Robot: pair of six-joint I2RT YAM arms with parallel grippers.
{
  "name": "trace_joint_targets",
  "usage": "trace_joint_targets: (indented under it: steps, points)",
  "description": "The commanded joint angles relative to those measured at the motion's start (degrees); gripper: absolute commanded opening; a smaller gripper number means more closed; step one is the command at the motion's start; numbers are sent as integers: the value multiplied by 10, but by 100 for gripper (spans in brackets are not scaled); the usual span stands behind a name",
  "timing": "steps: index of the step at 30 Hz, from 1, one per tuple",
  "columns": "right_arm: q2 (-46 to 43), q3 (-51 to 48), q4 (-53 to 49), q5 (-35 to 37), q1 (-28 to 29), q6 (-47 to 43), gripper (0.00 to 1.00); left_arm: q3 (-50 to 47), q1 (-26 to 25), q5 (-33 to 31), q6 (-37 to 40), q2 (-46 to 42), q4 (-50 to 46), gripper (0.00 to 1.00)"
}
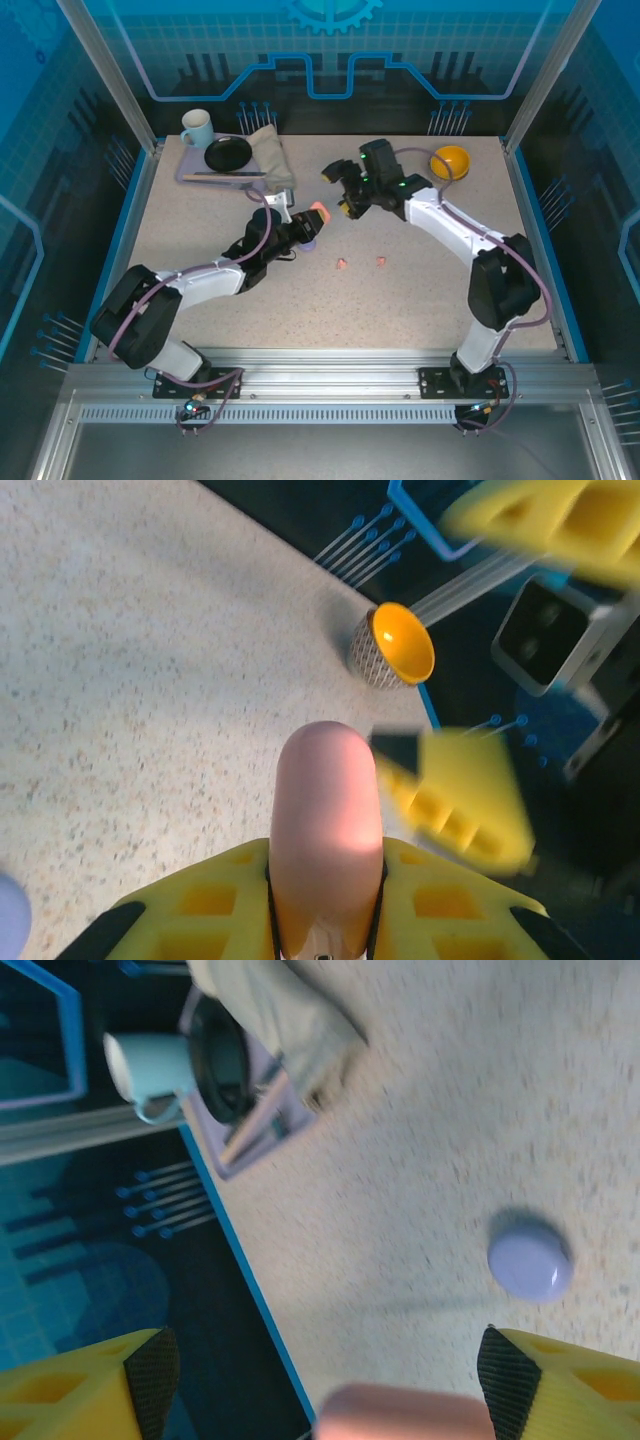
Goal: Insert the wireless bluetooth earbuds into the charging case
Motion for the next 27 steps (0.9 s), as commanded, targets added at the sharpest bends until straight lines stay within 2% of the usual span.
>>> trace_joint_targets:
  steps: [1, 6, 9, 11, 16, 27]
  points:
    - [-57, -43, 38, -33, -47, -109, 82, 42, 20, 75, 40, -34, -96, 3]
    - [-136, -162, 110, -119, -100, -319, 81, 97, 90, 269, 89, -32, -200, 5]
    - [-172, -208, 139, -180, -104, -426, 81, 116, 118, 355, 113, -26, -234, 5]
    - [-179, -229, 160, -227, -104, -456, 80, 129, 126, 393, 129, -24, -257, 5]
    - [-174, -264, 232, -298, -92, -467, 79, 155, 126, 436, 150, -24, -294, 8]
    - [-118, -224, 227, -297, -30, -488, 76, 178, 126, 442, 143, -8, -305, 8]
